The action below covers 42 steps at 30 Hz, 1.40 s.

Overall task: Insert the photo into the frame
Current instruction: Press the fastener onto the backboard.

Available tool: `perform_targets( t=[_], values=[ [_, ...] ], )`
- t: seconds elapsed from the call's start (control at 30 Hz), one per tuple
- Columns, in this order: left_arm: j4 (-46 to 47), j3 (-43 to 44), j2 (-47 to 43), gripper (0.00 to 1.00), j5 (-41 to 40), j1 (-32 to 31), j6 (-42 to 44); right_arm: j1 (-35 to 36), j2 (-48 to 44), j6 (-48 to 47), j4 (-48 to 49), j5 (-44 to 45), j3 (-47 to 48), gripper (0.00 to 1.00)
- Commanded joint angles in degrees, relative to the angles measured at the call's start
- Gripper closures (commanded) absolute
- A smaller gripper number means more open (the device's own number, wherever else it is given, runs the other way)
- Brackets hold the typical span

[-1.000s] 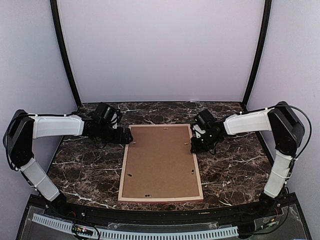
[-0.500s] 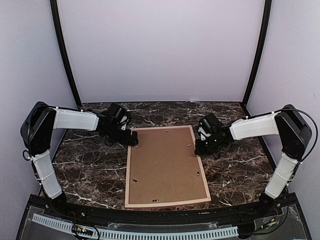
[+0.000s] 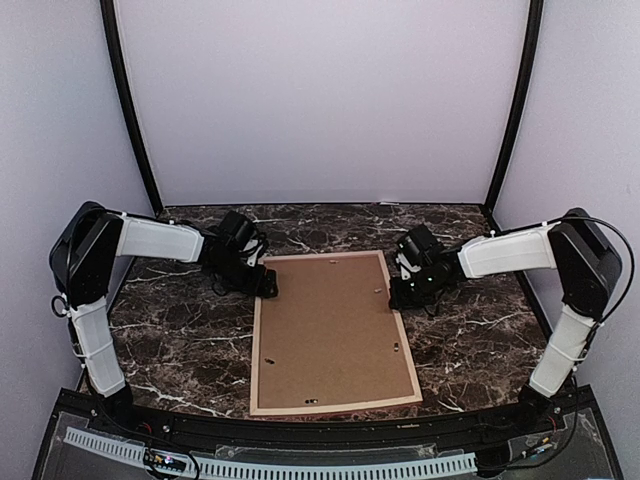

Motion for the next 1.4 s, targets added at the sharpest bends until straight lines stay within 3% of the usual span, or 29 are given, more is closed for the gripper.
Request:
perform_targets(
  t=[0.0,0.43,0.63,0.93,1.17,1.37],
  values=[
    [-1.47,2.5,1.64,0.16,0.21,-0.06,0.43,-0.56,2.39,-1.51,-1.65,-1.03,0.93,0.88],
    [-2.85,3.37,2.98,0.48,0.85,-0.06,-3.41,-1.58,2.56,-1.53,-1.07,-2.1,1.1,0.88],
    [-3.22,1.27,2.48,0.57,3.93,-0.06,-5.97,-1.64,2.88,-1.41,-1.18,-2.3,1.31,0.88],
    [-4.05,-0.59,0.3,0.65,6.03,-0.06,-6.76,-1.93,2.72,-1.27,-1.35,-2.22,1.32,0.88],
    [-6.66,-1.36,-1.2,0.65,10.84,-0.06,-4.89,-2.07,2.66,-1.09,-1.23,-2.31,0.98,0.88],
    [-9.27,-0.92,-1.89,0.64,10.22,0.0,-3.38,-2.11,2.55,-1.0,-0.96,-2.43,0.75,0.88]
  ],
)
